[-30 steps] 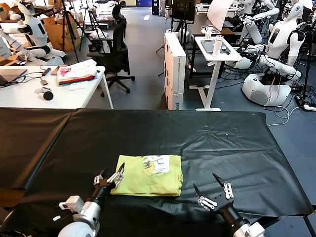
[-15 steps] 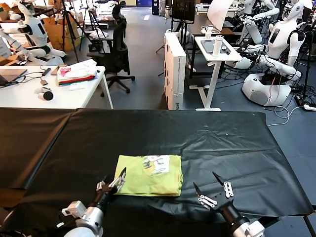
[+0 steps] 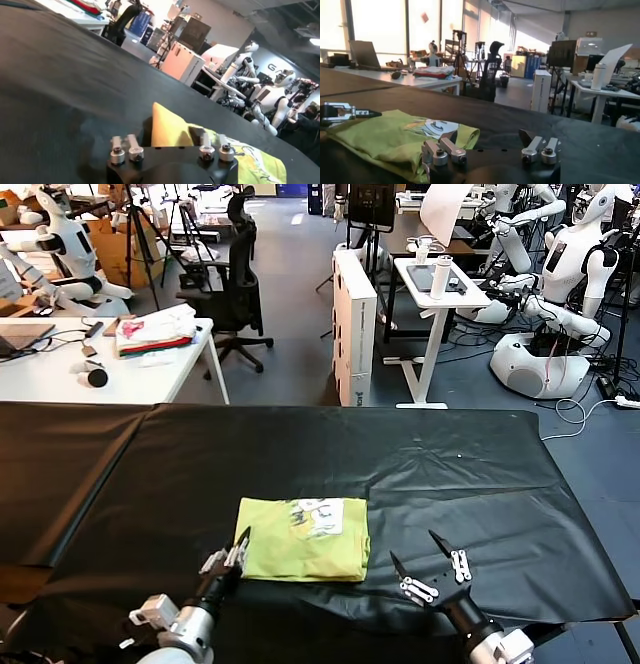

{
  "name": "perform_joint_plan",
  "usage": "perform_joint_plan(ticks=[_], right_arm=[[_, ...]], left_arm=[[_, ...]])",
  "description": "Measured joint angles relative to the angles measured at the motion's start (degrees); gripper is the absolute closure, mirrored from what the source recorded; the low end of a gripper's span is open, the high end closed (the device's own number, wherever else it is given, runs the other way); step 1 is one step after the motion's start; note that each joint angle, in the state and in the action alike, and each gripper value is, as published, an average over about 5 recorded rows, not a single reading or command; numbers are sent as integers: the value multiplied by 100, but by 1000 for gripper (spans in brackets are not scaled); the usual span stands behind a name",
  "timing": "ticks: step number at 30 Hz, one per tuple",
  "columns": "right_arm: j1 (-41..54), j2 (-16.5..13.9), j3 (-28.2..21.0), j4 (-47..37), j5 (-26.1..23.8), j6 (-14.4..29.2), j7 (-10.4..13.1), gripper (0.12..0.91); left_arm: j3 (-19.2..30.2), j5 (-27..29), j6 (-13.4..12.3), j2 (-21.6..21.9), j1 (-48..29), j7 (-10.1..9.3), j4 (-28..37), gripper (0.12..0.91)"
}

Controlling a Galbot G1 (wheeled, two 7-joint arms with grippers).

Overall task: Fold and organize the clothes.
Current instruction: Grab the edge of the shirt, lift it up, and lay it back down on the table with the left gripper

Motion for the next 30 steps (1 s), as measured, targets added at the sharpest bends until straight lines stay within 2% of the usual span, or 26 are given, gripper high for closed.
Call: perform_joint_plan(ticks=[1, 3, 9, 15, 19, 25, 30], right_arm=[[5, 1, -1, -2, -3, 1, 1, 118], [18, 6, -4, -10, -9, 5, 4, 118], [66, 61, -23, -66, -76, 31, 16, 118], [147, 157, -80, -159, -219, 69, 84, 118], [216, 239, -119, -244, -267, 56, 133, 118], [285, 385, -132, -342, -265, 24, 165, 118], [260, 461, -109, -384, -271, 24, 172, 118]], left_arm=[[7, -23, 9, -13, 1, -1, -6, 814], [8, -75, 33, -30, 2, -8, -24, 847], [-121, -175, 174, 55, 21, -66, -200, 840], [-454, -25, 241, 407, 18, -206, -339, 840], [-862, -32, 305, 816, 45, -271, -434, 840], [-1743, -45, 392, 1538, 165, -349, -621, 840], [-2391, -321, 601, 1937, 224, -519, -912, 840]])
